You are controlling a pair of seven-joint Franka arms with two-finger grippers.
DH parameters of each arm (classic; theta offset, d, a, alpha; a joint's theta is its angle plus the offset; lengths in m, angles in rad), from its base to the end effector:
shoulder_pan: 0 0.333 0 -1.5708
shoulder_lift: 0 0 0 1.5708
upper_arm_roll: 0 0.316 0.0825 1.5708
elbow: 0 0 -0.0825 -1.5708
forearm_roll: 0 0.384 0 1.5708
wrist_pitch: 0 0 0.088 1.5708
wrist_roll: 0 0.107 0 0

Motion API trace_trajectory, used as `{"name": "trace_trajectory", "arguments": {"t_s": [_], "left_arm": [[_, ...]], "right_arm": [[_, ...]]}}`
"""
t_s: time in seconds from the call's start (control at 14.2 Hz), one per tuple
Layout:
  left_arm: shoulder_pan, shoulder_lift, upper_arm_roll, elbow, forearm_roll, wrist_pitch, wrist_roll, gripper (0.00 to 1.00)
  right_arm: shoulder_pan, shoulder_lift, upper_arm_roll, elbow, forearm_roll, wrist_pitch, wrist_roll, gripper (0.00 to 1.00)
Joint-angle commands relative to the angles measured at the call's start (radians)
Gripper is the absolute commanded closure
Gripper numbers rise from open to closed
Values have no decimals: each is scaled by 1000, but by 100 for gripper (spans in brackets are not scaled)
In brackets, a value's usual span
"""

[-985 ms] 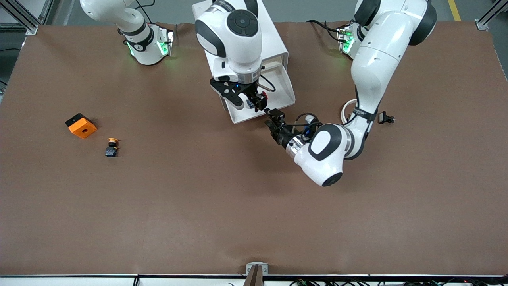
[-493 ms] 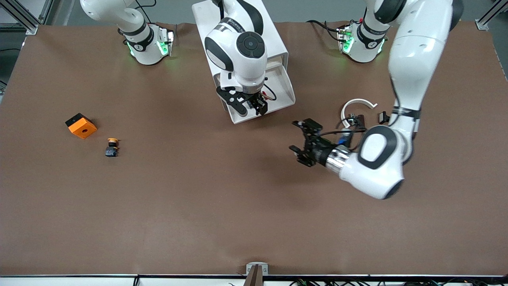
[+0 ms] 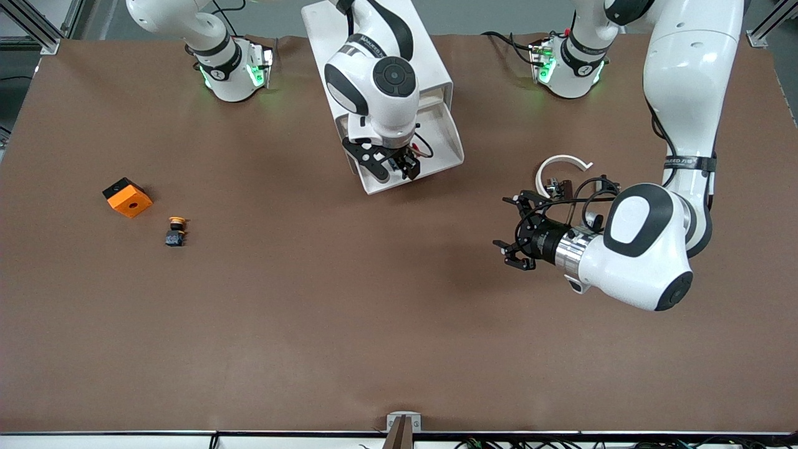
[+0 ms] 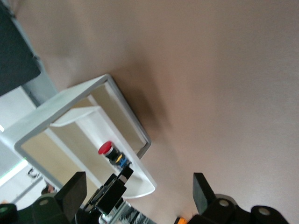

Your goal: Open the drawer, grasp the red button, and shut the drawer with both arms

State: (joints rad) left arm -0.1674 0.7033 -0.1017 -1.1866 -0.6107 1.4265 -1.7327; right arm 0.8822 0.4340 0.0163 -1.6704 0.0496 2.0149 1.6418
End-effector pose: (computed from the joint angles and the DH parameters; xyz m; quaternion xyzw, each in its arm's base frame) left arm 0.6586 -0.2324 0.3700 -0.6630 -0.6355 0.3957 0.0013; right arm 0.4086 0.5163 0.3464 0.9260 -0.3741 -0.0375 0.0352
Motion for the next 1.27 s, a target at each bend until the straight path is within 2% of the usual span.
{"name": "trace_trajectory", "arguments": {"t_s": [0.0,0.14,0.28,0.42,0.49,0.7,0.99,1.2], "left_arm": [[6,-42,8,-15,75,63,147,0],[-3,-70,8,-16,211,66,266,0],[-10,-88,-4,-18,346,71,407,0],[-12,-106,-6,-21,428,71,508,0],[-14,-108,-6,-22,446,71,542,0],[-43,-110,-6,-22,508,92,631,0],[-66,-130,-6,-25,545,92,657,0],[-60,-151,-6,-31,546,92,706,0]], "right_arm": [[12,12,-6,-2,39,24,1,3],[17,25,-6,6,56,27,-2,24],[15,31,-6,6,56,30,-4,49],[12,29,-6,6,55,27,-25,70],[5,29,-6,6,55,21,-54,76],[-5,26,-7,47,58,-16,-76,80],[-67,26,-7,187,87,-203,-85,80],[-165,15,-9,285,90,-384,-248,80]]}}
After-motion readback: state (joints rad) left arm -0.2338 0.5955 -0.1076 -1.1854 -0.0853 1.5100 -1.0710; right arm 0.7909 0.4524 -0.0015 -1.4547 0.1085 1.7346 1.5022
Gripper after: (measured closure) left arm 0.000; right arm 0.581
